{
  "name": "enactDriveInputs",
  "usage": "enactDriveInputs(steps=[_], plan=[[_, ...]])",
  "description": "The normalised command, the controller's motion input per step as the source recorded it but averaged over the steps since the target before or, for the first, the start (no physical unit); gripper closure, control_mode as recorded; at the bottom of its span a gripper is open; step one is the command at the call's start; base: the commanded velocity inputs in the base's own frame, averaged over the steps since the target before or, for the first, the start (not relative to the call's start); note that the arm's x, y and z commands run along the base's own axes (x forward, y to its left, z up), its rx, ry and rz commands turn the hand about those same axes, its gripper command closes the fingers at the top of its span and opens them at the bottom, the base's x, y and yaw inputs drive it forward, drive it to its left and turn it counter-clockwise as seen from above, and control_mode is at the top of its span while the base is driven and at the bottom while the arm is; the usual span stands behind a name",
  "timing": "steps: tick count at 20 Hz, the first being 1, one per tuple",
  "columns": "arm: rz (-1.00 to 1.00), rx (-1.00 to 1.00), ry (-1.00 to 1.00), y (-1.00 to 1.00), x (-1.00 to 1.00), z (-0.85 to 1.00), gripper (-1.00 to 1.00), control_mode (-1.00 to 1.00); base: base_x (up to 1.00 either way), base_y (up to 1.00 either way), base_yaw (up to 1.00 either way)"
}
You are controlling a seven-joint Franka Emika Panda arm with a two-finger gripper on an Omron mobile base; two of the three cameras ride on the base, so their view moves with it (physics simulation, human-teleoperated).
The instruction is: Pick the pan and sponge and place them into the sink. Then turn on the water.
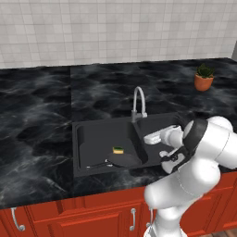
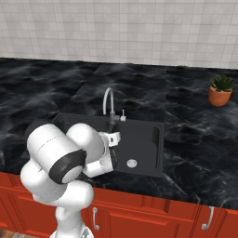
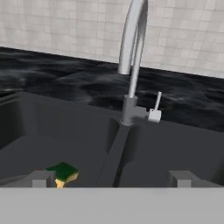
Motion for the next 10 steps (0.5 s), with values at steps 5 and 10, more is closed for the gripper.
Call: enactDriveInputs(steps=[5,10], plan=[[0.01,0.13,0.00,-0.42,0.00,0.56,-1.00,-1.00,0.00,0.00,0.00],[0.02,0.14,0.01,-0.40,0.03,0.47,-1.00,-1.00,0.00,0.00,0.00]])
